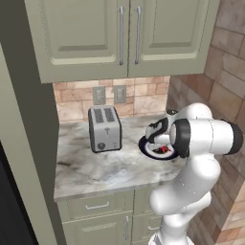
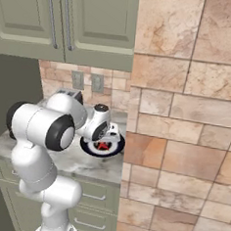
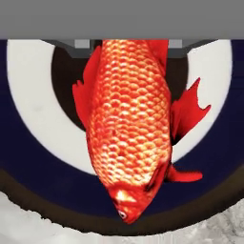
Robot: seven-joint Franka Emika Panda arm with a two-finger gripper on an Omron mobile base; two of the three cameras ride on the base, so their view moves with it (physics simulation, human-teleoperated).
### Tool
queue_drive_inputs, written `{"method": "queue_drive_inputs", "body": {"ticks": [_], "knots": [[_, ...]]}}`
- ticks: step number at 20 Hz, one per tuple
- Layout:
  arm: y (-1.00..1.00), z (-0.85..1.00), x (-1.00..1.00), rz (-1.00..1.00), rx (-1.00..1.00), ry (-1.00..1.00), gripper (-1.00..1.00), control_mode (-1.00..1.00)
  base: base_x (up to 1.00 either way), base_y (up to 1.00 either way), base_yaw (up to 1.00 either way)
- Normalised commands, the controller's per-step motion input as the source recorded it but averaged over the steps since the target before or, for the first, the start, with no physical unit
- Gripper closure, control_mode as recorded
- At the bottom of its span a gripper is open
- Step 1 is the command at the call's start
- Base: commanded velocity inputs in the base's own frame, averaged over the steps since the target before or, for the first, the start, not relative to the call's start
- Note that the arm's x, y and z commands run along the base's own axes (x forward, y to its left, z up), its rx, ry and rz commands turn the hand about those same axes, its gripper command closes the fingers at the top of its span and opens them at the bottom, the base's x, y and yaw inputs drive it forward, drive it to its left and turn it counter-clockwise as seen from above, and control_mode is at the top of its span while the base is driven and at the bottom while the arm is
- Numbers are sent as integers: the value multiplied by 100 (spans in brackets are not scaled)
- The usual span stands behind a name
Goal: Place the fish on the top rack of the oven, and slide the tray back inside. Close the oven door.
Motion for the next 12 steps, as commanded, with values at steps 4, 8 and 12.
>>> {"method": "queue_drive_inputs", "body": {"ticks": [4,8,12], "knots": [[0,59,-59,3,0,-31,100,-100,0,0,0],[0,70,-62,3,0,-27,100,-100,0,0,0],[0,66,-53,11,0,-10,100,-100,0,0,0]]}}
